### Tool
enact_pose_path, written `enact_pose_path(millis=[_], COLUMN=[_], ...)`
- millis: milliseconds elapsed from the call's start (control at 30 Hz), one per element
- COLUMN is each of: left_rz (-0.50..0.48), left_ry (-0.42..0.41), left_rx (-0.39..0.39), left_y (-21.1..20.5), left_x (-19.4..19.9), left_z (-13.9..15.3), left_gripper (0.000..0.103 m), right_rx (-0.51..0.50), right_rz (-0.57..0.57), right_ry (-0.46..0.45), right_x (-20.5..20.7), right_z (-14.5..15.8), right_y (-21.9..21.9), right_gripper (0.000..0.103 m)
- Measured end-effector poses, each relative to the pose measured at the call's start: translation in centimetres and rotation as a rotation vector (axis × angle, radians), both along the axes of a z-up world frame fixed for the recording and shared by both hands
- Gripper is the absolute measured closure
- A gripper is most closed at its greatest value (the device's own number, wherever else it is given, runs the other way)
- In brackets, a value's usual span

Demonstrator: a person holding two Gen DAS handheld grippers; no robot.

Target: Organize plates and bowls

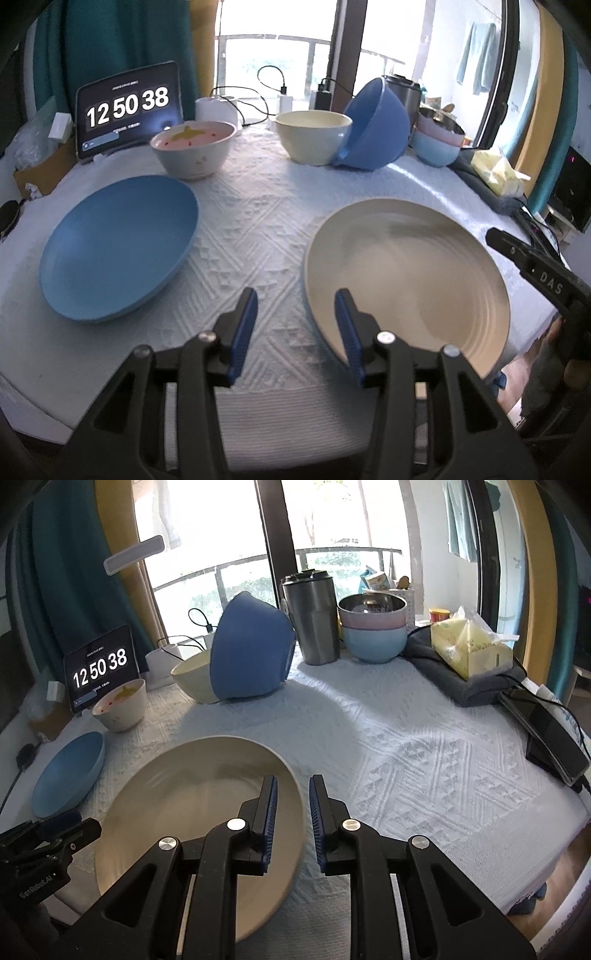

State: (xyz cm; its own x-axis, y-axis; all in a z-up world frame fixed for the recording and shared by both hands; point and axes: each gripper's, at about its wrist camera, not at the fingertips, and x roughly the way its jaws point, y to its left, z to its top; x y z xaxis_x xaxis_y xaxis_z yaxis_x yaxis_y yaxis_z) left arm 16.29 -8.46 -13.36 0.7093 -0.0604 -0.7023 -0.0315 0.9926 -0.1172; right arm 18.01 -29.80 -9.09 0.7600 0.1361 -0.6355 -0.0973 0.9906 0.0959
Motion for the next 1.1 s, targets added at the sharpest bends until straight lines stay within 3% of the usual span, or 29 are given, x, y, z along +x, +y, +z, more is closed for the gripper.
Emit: enact_pose_path(millis=[600,1100], left_rz=[0.056,0.121], left_ry=[-0.029,-0.104], left_rx=[-0.051,-0.064], left_y=[4.6,9.3], left_x=[-0.7,-1.4], left_z=[0.3,1.2], left_gripper=[0.058,0.058], right_rx=[-0.032,-0.068], right_rz=[0.087,0.145], right_ry=[-0.009,-0.010], right_x=[0.3,0.8], right_z=[1.7,2.1], right_y=[6.0,11.4], right_gripper=[0.083,0.083])
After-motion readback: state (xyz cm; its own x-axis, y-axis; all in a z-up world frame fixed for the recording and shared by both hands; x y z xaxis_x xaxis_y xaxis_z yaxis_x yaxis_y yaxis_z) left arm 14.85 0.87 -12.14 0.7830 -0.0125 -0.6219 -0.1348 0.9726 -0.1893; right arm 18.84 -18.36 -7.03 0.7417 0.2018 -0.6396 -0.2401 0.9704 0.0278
